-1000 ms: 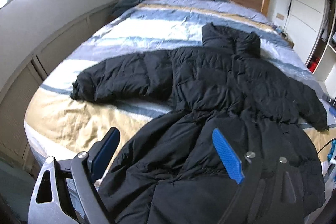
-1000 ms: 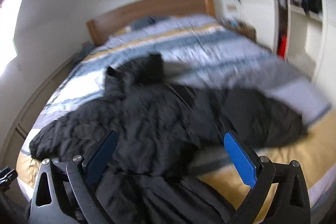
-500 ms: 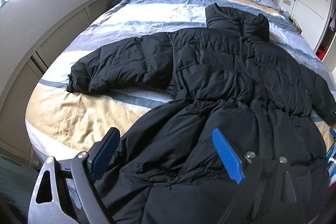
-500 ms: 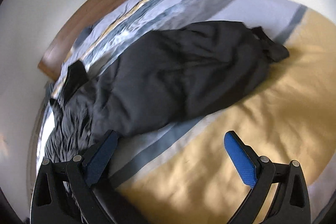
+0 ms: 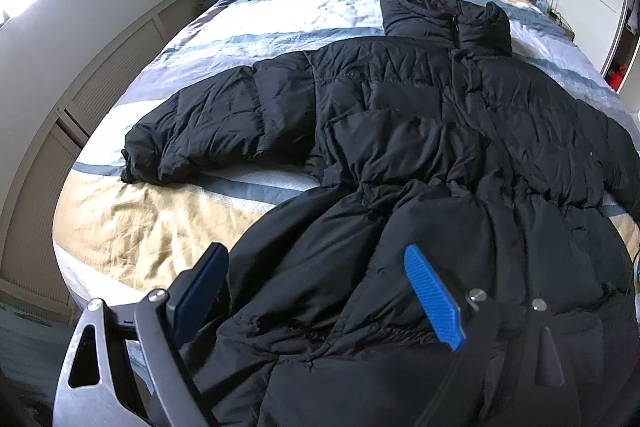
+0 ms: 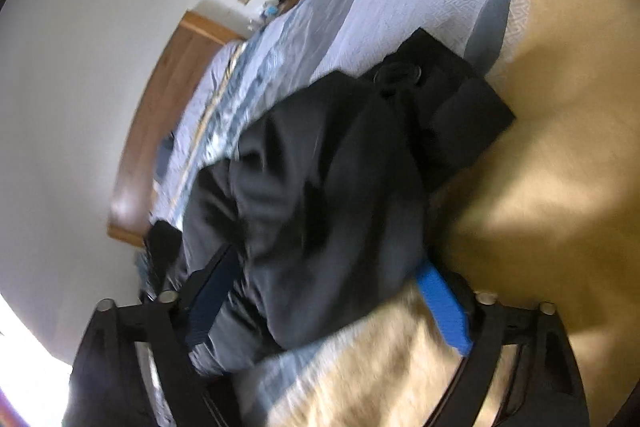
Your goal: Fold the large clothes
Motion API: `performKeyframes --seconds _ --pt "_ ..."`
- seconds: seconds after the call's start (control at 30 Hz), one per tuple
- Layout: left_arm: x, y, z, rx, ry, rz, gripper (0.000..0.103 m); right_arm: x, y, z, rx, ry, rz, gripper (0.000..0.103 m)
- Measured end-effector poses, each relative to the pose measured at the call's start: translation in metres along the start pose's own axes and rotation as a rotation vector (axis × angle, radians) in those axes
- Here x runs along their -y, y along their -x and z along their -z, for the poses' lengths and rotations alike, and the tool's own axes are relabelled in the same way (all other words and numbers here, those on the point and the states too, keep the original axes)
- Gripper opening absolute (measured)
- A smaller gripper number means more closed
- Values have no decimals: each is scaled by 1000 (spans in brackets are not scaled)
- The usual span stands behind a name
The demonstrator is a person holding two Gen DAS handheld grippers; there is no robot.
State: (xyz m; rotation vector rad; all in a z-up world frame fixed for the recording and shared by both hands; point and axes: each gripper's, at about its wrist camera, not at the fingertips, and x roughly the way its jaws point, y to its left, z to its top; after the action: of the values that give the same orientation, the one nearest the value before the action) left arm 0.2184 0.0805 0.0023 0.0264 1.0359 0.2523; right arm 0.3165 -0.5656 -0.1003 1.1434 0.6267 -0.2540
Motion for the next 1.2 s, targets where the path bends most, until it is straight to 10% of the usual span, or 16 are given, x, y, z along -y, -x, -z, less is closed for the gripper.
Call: performKeyframes --seconds 0.37,0.83,1.2 --pt "-2 2 3 11 7 18 90 -18 -7 1 5 -20 -102 13" --pt "-41 31 20 92 86 99 90 -174 43 20 17 339 -239 10" --pt "-76 49 43 148 160 132 90 -273 58 129 -140 715 -289 10"
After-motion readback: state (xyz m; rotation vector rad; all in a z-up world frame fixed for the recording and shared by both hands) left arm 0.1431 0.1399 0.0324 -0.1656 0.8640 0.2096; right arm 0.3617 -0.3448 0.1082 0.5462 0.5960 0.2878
